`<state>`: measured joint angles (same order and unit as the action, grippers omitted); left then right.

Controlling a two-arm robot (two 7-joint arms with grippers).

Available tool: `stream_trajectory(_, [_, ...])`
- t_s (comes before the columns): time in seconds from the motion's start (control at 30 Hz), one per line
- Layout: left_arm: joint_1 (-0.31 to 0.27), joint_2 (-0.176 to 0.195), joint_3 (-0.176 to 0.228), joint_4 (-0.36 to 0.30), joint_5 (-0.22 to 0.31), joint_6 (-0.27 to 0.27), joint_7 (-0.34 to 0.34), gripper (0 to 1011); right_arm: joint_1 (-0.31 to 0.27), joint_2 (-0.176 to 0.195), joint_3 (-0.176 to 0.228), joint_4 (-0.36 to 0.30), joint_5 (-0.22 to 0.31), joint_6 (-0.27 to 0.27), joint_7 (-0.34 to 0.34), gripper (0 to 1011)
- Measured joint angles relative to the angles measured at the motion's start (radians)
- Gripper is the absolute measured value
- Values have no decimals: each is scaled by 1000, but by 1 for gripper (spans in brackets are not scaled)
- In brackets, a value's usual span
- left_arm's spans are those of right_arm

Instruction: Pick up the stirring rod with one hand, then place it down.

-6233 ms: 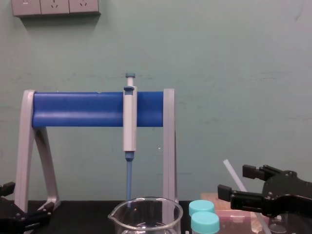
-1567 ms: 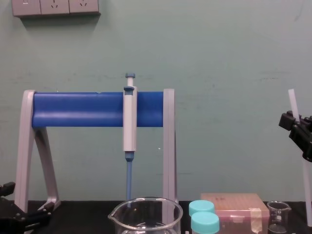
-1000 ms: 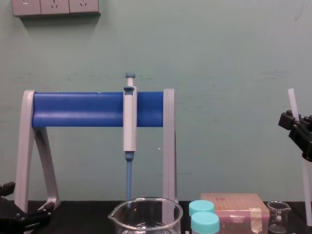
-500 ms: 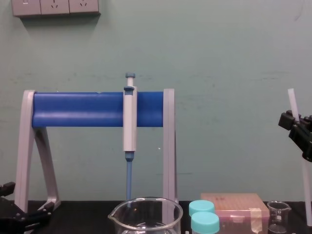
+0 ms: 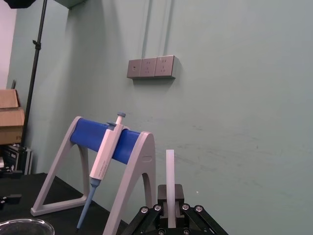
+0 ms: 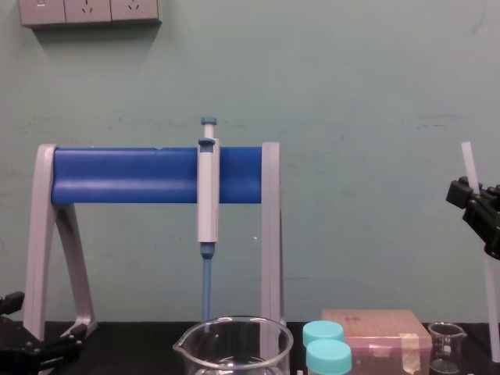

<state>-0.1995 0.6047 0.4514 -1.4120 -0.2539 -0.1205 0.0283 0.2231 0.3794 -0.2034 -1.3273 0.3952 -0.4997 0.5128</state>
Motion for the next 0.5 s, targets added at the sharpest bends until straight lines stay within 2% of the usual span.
stream_trajectory(0.5, [0, 0, 0, 0, 0, 0, 0, 1000, 0, 0, 0, 0, 0, 0, 0, 71])
